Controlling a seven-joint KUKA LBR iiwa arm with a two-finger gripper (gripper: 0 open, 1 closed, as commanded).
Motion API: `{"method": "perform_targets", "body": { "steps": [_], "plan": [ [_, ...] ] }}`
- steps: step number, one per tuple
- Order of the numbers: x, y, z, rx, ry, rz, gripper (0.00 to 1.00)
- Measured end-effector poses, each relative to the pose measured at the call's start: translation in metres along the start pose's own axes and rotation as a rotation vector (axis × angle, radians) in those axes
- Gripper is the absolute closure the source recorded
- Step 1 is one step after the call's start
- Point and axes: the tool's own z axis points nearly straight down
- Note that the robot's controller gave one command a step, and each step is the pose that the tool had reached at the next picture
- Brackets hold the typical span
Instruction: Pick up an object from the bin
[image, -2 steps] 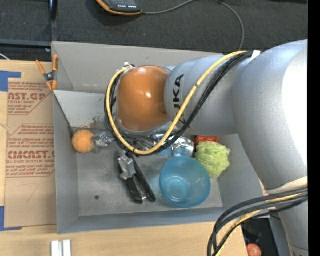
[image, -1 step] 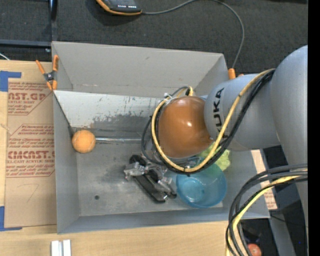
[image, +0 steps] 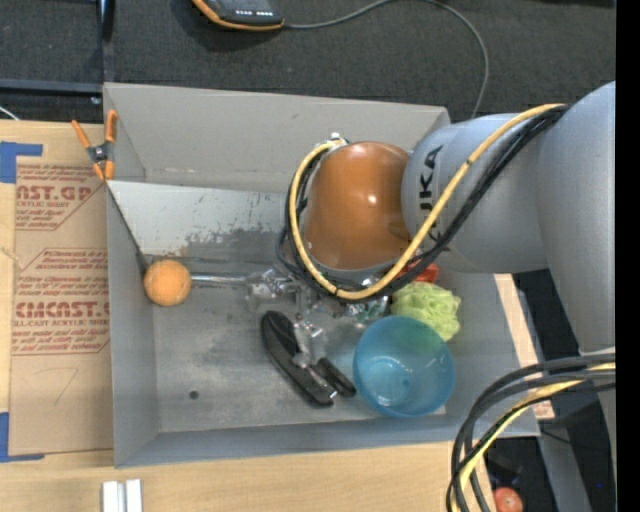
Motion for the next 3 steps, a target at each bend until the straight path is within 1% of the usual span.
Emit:
{"method": "perform_targets", "body": {
  "steps": [1,2,3],
  "plan": [
    [0.028,-0.03,0.013,-0.001,0.007,-0.146,0.0],
    [0.033,-0.049,0.007,0.001,-0.007,-0.134,0.0],
    [0.062,-0.046,0.04,0.006,-0.01,-0.589,0.0]
  ]
}}
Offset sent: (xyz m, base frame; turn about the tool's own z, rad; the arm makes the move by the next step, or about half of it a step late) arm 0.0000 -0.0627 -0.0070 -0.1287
